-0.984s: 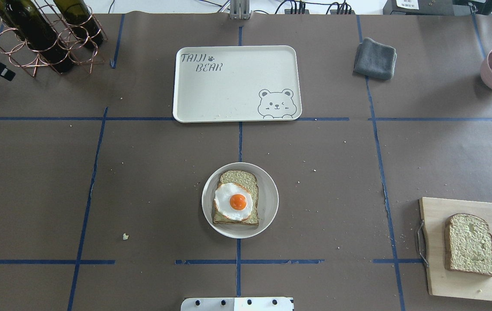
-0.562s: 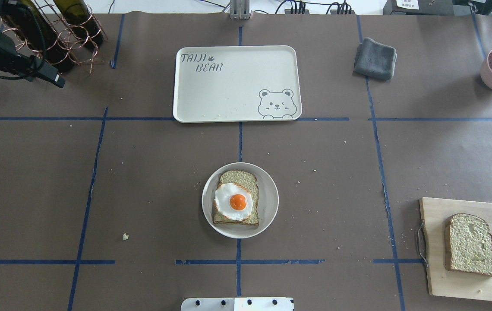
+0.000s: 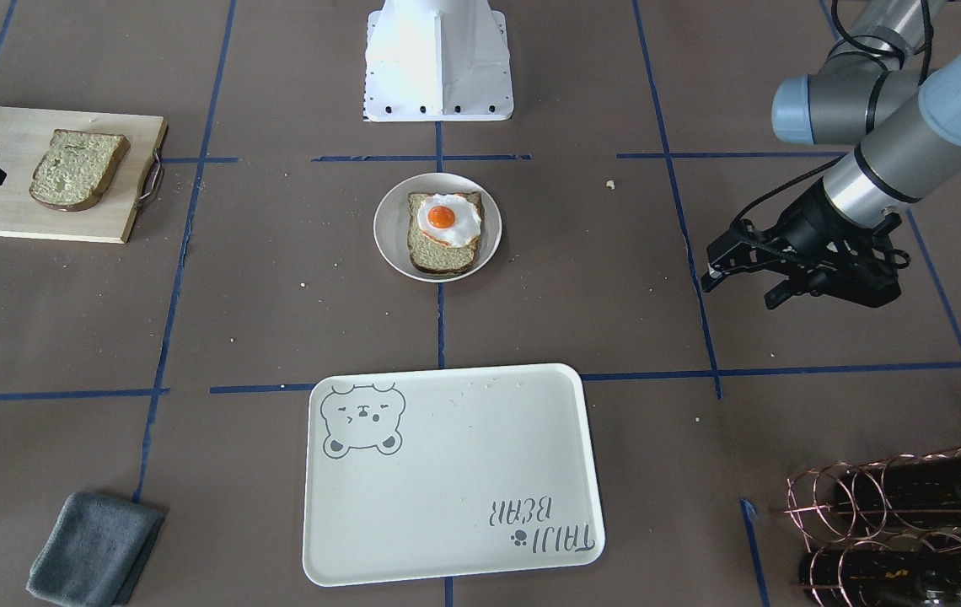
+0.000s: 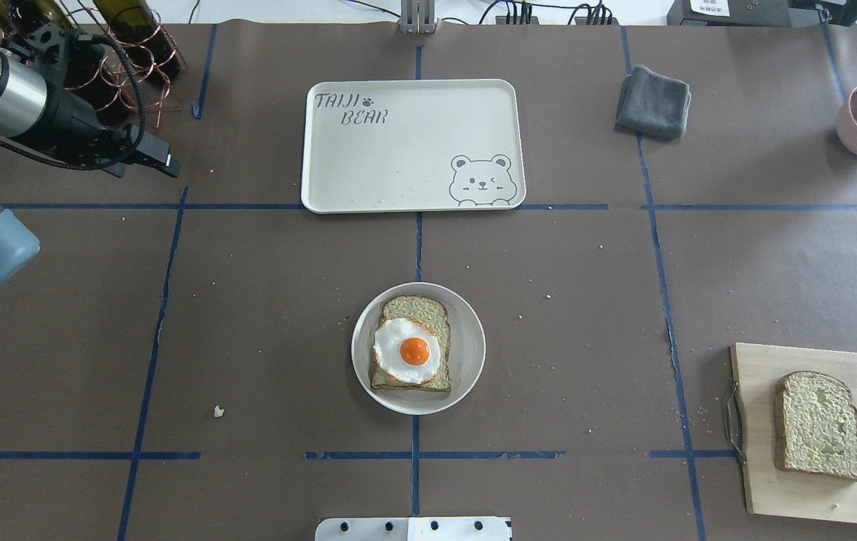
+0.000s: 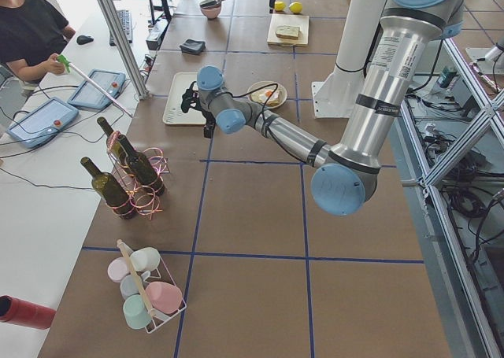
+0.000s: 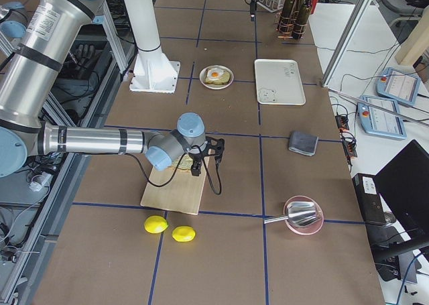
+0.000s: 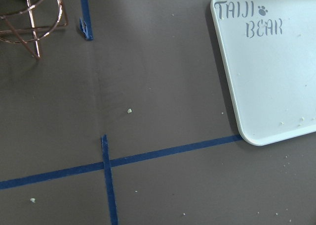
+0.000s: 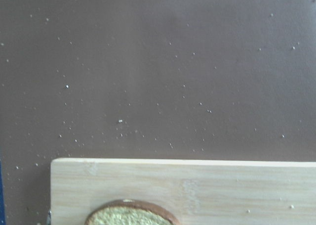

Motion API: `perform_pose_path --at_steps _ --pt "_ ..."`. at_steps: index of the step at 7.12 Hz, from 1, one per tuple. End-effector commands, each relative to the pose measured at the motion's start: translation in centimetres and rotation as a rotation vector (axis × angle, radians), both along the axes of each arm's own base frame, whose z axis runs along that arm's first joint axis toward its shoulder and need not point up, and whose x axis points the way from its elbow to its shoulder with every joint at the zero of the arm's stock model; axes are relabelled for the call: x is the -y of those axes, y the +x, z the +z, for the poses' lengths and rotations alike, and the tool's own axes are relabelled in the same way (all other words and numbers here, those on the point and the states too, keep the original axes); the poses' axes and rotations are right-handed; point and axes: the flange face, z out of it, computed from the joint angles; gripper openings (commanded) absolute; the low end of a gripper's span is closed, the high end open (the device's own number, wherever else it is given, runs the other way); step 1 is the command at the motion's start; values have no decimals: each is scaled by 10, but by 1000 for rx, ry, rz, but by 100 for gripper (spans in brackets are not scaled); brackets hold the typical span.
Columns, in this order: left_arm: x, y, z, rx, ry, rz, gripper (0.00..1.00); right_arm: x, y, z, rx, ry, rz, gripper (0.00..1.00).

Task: Make sandwich and place on tray
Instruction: 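Lower the right gripper to the board's bread slice while the left arm advances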

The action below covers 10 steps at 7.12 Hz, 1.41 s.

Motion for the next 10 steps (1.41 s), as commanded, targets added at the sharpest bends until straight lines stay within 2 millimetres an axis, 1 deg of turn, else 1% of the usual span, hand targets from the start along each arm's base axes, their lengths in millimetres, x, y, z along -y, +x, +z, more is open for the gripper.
perform_pose_path --at_steps 1,2,4,5,6,7,9,10 --pt "-8 11 -7 -13 -4 0 100 -40 -13 7 5 -22 17 98" --pt "-8 11 -8 -14 -4 -1 100 -49 -40 10 -37 -25 12 98" --pt "-8 11 -8 -14 -2 0 100 -65 -75 12 -69 -32 4 98" --pt "-8 11 -7 -12 -5 0 100 -68 -76 14 -66 -28 0 97" --pt "-8 11 -6 -11 -5 1 100 -72 -72 17 -74 -36 -3 96" --pt "-7 11 -7 -12 -3 -1 100 -74 -71 20 -79 -43 -8 90" --pt "-8 11 -8 -13 -2 -1 100 -76 -69 33 -99 -59 -12 71" --pt "-8 11 -8 -13 0 -1 100 -77 -70 33 -98 -60 -17 70"
